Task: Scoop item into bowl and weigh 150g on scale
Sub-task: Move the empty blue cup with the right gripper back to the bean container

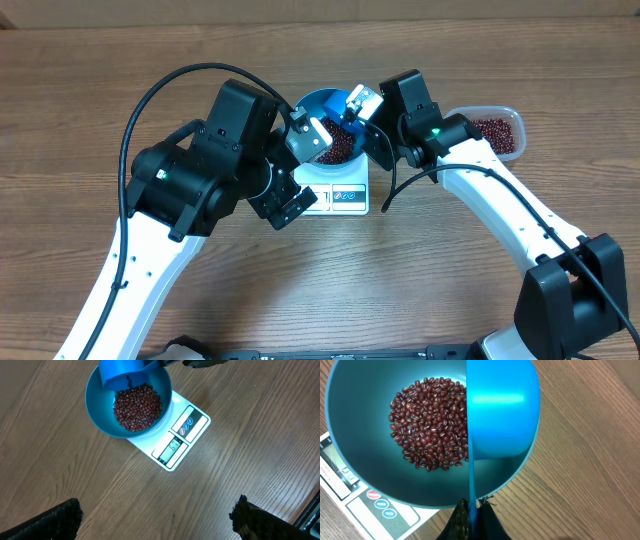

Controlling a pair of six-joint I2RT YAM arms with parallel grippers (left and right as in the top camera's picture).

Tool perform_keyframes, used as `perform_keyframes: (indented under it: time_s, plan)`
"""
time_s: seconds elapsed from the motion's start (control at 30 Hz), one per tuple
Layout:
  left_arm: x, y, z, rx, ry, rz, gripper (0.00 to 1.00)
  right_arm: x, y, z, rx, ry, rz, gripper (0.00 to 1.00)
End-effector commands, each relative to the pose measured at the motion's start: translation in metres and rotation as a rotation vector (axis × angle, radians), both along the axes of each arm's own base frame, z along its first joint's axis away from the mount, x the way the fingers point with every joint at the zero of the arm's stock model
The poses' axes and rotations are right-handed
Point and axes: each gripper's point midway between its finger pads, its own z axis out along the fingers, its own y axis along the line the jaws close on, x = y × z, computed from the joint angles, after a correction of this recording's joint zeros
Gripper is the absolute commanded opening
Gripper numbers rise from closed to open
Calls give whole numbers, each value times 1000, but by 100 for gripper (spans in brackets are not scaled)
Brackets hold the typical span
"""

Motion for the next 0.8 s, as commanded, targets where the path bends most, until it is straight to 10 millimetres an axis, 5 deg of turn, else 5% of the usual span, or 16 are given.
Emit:
perform_keyframes:
  time_s: [0.0,0.77]
  plan:
    - [1,2,9,-9,-23,6,100,10,1,25,4,-75,3,4]
    - [1,2,9,-9,-23,6,100,6,1,47,-45,-154,33,4]
